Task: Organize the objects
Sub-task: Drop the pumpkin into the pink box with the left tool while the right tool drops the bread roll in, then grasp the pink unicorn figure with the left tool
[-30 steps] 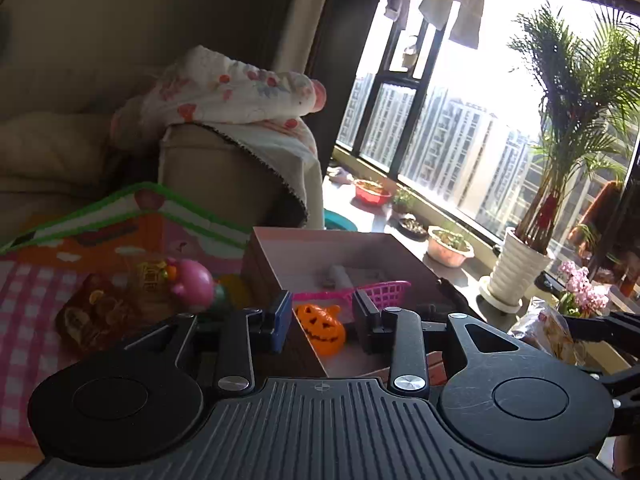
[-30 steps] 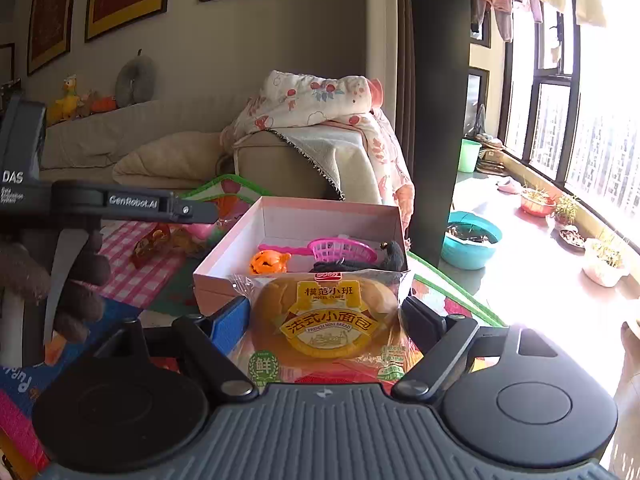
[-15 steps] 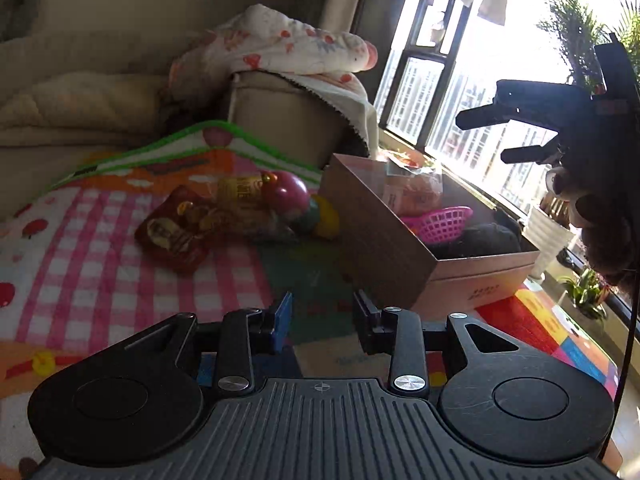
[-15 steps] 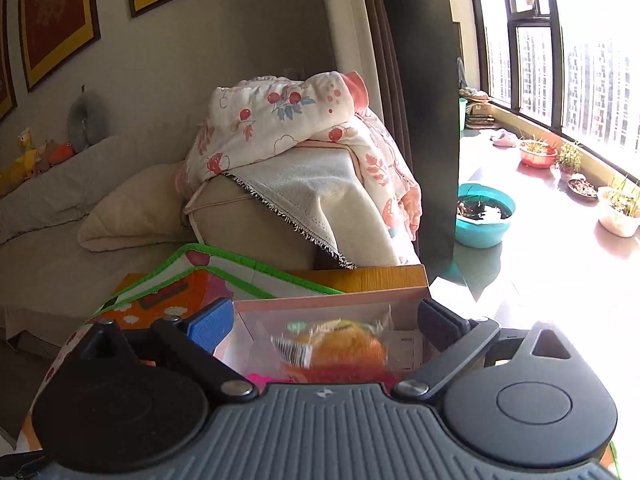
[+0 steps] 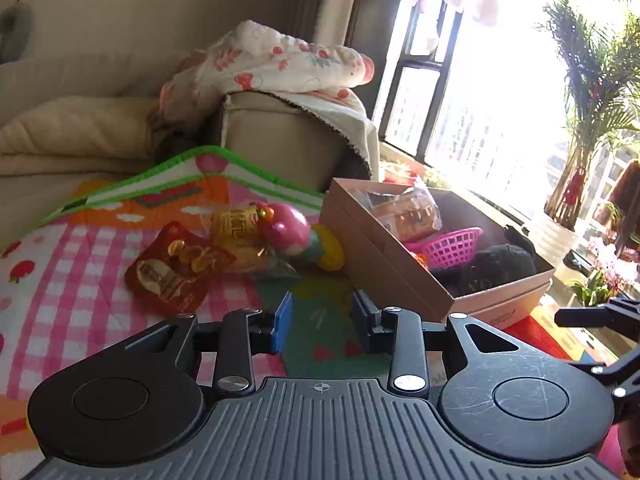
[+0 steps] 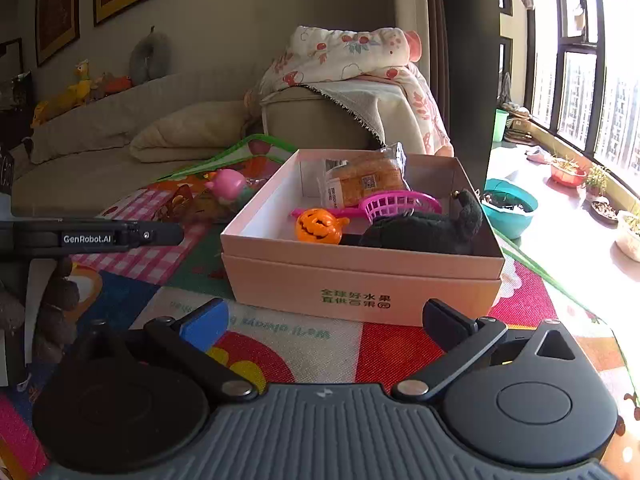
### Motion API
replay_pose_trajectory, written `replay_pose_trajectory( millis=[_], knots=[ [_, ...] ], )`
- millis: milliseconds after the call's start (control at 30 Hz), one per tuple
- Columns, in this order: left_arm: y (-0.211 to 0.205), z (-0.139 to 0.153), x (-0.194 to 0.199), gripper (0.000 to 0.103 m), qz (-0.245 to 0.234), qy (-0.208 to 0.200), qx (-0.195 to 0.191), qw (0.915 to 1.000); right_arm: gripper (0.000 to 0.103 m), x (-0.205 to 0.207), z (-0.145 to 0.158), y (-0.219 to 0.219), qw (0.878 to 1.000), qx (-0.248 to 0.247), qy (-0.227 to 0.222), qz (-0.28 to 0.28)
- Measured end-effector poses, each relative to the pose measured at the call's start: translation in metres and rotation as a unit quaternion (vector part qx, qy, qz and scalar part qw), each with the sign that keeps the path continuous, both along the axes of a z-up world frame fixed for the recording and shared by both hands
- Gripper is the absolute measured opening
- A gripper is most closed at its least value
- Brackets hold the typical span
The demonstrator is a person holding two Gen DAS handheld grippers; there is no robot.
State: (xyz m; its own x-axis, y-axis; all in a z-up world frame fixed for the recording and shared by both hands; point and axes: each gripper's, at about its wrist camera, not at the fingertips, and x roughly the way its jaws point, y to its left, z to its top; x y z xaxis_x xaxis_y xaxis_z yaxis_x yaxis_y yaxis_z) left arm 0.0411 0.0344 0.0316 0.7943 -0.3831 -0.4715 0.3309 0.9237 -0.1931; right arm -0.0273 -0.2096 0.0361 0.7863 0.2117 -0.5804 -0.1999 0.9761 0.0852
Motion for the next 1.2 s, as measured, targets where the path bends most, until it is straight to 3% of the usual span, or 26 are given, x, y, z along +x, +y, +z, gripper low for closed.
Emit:
replay_pose_trajectory(
  millis=[100, 200, 300, 400, 533, 800, 867, 1033, 1200],
  knots=[
    [-0.003, 0.009, 0.014, 0.037, 0.007, 0.000, 0.005, 1.0000, 0.103, 0.006, -0.016, 0.007, 1.000, 0.006, 0.024, -0.004],
    [-0.002, 0.016, 0.033, 0.037, 0.045, 0.009, -0.039, 0.9982, 0.103, 0.004, -0.015, 0.005, 1.000, 0.014, 0.017, -0.006],
    [-0.002, 0.013, 0.058, 0.037, 0.099, 0.038, -0.089, 0.9904, 0.103, 0.004, -0.016, 0.004, 1.000, 0.017, 0.019, -0.010],
    [-0.006, 0.005, 0.078, 0.037, 0.160, 0.061, -0.090, 0.9811, 0.103, 0.003, -0.015, 0.004, 1.000, 0.015, 0.014, -0.011],
    [-0.016, 0.003, 0.090, 0.038, 0.176, 0.037, -0.090, 0.9795, 0.103, 0.003, -0.016, 0.005, 1.000, 0.013, 0.013, -0.011],
    [-0.050, -0.011, 0.126, 0.039, 0.142, 0.038, -0.009, 0.9891, 0.103, 0.004, -0.018, 0.008, 1.000, 0.002, 0.020, -0.015],
    [-0.048, -0.015, 0.127, 0.039, 0.131, 0.041, -0.005, 0.9905, 0.103, 0.006, -0.018, 0.007, 1.000, 0.003, 0.023, -0.016],
    [-0.027, -0.011, 0.097, 0.035, 0.084, 0.038, -0.024, 0.9954, 0.103, 0.012, -0.021, 0.004, 0.999, 0.010, 0.041, -0.024],
    [0.003, -0.004, 0.022, 0.034, 0.029, 0.038, -0.027, 0.9985, 0.103, 0.011, -0.022, 0.004, 0.999, 0.007, 0.043, -0.026]
  ],
)
